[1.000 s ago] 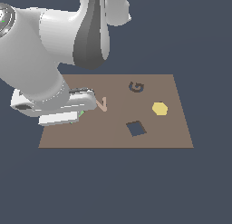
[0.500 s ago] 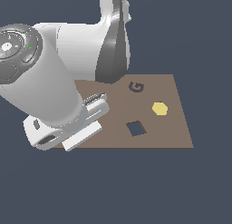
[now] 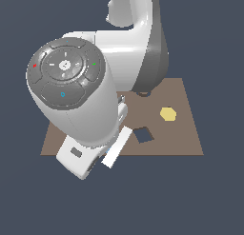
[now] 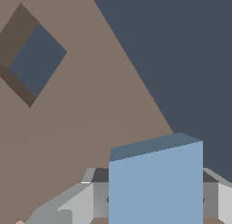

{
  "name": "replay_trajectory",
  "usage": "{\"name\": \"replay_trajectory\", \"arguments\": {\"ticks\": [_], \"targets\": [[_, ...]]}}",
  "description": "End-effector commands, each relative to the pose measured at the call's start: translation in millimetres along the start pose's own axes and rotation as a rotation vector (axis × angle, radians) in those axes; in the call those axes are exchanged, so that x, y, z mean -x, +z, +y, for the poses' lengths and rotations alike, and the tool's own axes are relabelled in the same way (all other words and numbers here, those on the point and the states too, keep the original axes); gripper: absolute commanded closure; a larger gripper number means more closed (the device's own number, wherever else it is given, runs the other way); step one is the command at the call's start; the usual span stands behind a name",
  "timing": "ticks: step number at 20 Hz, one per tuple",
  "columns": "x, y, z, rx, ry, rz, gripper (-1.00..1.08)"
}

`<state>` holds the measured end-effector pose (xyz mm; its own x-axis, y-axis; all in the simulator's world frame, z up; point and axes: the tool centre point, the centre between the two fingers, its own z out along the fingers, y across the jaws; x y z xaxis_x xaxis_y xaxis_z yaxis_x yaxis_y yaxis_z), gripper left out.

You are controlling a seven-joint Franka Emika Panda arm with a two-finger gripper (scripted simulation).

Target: Insert a designated object into the corresponding slot on a board.

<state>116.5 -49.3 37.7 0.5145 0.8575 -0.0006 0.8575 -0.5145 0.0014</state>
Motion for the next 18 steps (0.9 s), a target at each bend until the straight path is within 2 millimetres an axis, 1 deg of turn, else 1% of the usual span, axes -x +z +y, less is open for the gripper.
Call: {"name": "replay_trajectory", "arguments": {"ticks": [1,10,14,18], "targets": [[-14.7,-0.8,-6.2,0.001,-0.100,0.000,1.08],[-58.7,-2.1,-41.0,0.000,-0.447,0.000,1.08],[-71.1,-2.5,-57.6,0.000,-0.573,0.000,1.08],[-78.7,-2.8,-71.2,0.000,-0.667,0.000,1.08]]}}
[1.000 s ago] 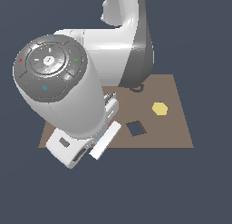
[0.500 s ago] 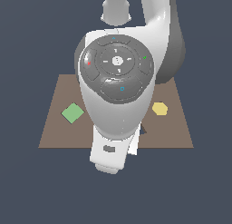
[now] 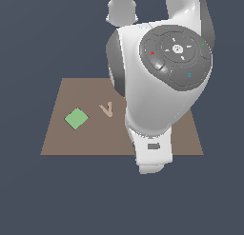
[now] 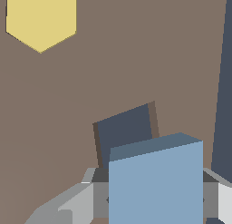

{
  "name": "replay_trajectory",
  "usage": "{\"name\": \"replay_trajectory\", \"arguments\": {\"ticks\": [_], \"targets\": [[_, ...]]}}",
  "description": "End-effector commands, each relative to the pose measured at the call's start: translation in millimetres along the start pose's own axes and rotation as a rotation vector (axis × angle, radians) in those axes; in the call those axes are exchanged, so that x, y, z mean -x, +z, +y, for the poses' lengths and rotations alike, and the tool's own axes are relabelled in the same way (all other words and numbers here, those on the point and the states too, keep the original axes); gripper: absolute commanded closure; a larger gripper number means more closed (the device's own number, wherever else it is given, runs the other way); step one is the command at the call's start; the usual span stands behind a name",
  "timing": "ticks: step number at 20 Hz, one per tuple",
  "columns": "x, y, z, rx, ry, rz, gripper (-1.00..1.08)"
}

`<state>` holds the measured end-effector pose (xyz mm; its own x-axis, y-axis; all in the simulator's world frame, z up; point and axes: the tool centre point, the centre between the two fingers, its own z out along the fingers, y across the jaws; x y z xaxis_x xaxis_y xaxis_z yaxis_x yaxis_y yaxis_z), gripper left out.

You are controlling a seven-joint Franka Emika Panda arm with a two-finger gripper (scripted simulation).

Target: Insert a designated object into the corresponding slot on a board.

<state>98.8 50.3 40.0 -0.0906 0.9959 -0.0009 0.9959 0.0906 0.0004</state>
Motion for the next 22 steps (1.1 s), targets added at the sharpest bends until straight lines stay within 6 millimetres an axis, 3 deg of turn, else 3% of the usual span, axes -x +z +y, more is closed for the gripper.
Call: {"name": "replay_trajectory", "arguments": {"ticks": [1,12,17,18,22], "targets": [[-7.5,-0.4,-3.8,0.000,-0.055,0.000,1.08],[-17.6,0.3,-10.5,-0.001,-0.127,0.000,1.08],[-17.7,9.5,-10.9,0.000,-0.132,0.000,1.08],[-17.7,9.5,-10.9,0.000,-0.132,0.000,-0.92],[-17.7,9.5,-10.9,0.000,-0.132,0.000,-0.92]]}}
